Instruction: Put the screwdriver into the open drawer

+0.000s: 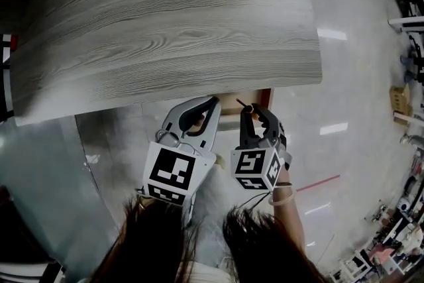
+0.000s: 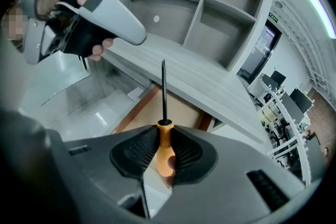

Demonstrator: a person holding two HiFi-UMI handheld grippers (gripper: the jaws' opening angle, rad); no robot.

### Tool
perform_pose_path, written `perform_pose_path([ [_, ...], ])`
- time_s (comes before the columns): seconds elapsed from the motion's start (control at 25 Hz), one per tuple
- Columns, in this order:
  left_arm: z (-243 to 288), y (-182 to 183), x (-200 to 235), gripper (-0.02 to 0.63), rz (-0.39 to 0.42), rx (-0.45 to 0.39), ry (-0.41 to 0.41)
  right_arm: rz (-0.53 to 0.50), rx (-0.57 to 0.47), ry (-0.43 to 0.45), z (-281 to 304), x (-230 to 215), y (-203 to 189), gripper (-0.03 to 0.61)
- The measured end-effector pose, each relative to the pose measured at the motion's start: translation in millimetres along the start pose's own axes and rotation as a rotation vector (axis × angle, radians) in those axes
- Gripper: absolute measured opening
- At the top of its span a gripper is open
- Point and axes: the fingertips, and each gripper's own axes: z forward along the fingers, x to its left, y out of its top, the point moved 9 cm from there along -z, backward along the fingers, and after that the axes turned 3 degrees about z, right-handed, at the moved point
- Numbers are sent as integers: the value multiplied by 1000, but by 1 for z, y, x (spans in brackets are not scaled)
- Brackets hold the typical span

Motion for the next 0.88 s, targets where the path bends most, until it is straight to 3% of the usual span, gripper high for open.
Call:
perform_pose_path([
  [0.88,9,-27,11,20,-8,28,-6,-73,99,51,51,20,-27,89],
])
